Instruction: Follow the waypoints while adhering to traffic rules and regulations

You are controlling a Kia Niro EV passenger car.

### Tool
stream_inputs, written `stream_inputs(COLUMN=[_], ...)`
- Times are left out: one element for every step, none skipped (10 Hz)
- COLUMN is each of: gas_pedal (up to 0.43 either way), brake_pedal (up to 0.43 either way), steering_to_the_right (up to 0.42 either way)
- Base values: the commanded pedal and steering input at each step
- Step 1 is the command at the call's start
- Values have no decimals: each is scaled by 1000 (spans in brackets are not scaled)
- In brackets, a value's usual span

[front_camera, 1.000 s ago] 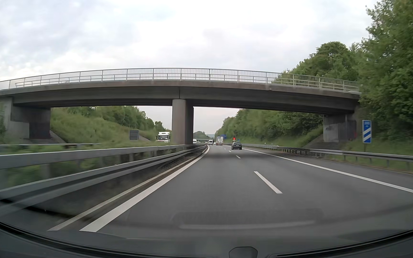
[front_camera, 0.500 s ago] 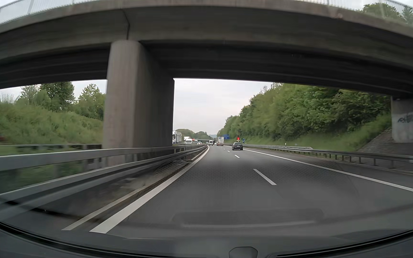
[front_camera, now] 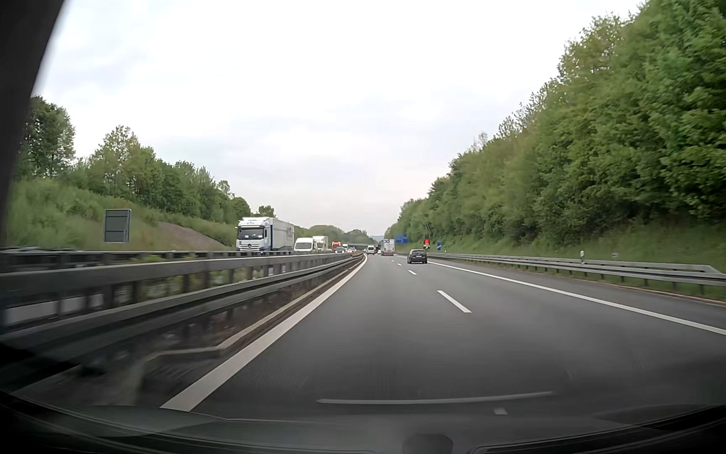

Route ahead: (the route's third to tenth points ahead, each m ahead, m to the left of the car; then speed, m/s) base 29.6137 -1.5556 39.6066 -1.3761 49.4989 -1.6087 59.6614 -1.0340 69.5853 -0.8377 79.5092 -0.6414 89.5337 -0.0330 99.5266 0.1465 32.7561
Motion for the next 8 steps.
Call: stream_inputs(gas_pedal=[169, 169, 169, 169, 169, 169, 169, 169], brake_pedal=[0, 0, 0, 0, 0, 0, 0, 0], steering_to_the_right=[-3, -3, -3, -3, -3, -3, -4, -3])
